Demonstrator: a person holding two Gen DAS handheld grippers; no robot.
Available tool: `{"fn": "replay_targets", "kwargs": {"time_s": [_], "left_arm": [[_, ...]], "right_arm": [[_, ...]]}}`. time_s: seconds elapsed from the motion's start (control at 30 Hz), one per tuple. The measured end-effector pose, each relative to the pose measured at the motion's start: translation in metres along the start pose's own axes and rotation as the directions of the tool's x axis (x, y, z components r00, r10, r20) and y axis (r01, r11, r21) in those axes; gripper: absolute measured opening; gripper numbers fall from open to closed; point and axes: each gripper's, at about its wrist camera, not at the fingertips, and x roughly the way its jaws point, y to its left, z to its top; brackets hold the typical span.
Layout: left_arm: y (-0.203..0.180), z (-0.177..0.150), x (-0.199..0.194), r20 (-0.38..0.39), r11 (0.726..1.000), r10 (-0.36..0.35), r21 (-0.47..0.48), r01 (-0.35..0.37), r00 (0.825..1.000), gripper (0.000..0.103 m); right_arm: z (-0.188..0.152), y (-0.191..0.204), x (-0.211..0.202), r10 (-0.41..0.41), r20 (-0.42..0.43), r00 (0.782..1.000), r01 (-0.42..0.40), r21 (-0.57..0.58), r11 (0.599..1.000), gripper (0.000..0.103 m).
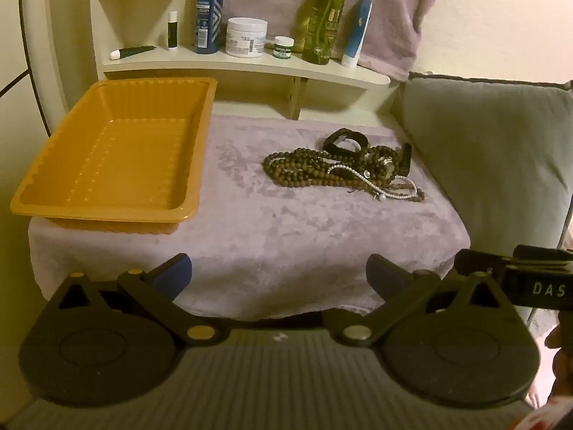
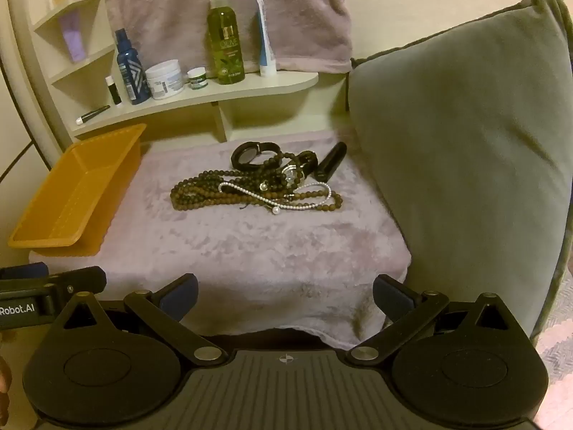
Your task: Organize jewelry
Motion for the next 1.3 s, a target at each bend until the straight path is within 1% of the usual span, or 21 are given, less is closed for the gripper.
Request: {"fn": "replay_targets", "kwargs": {"time_s": [0.07, 0.1, 0.13, 0.17, 0.23, 0.4, 1.3], "left_arm": [[-0.0008, 0.0009, 0.0023, -0.016, 1.0, -0.006, 0.008, 0.006, 1.0, 0.103], [-0.0013, 0.0032, 0.0004, -0.005, 1.0, -0.01, 0.005, 0.01, 1.0, 0.103], [-0.0034, 0.0004, -0.0004, 0.012, 1.0, 0.0, 0.01, 0.0, 1.0, 0.103], [-0.0065, -0.0059, -0.0047, 0.045, 1.0, 0.008, 0.019, -0.009, 0.999, 0.103], [-0.0021, -0.0035, -0.0004, 0.018, 1.0, -0.012, 0.006, 0.012, 1.0, 0.103], [-0.0016, -0.0054, 0.0001, 0.029, 1.0, -0.013, -0.005, 0.013, 0.999, 0.102], [-0.0013, -0.0018, -0.0022, 0.027, 1.0, -0.013, -0.01, 0.014, 1.0, 0.102]], "right_arm": [[0.0001, 0.0, 0.0001, -0.004, -0.001, 1.0, 0.004, -0.002, 1.0, 0.103], [0.0, 0.0, 0.0, -0.005, 0.001, 1.0, 0.005, -0.002, 1.0, 0.103], [0.0, 0.0001, 0.0, -0.007, 0.0, 1.0, 0.007, -0.004, 1.0, 0.103], [0.0, -0.0001, 0.0, -0.007, 0.001, 1.0, 0.007, -0.004, 1.0, 0.103], [0.0, 0.0001, -0.0001, -0.007, 0.001, 1.0, 0.007, -0.005, 1.0, 0.103], [-0.0003, -0.0011, 0.0002, -0.012, 0.002, 1.0, 0.012, -0.002, 1.0, 0.103], [0.0004, -0.0026, -0.0015, -0.015, 0.012, 1.0, 0.015, -0.005, 1.0, 0.103]]}}
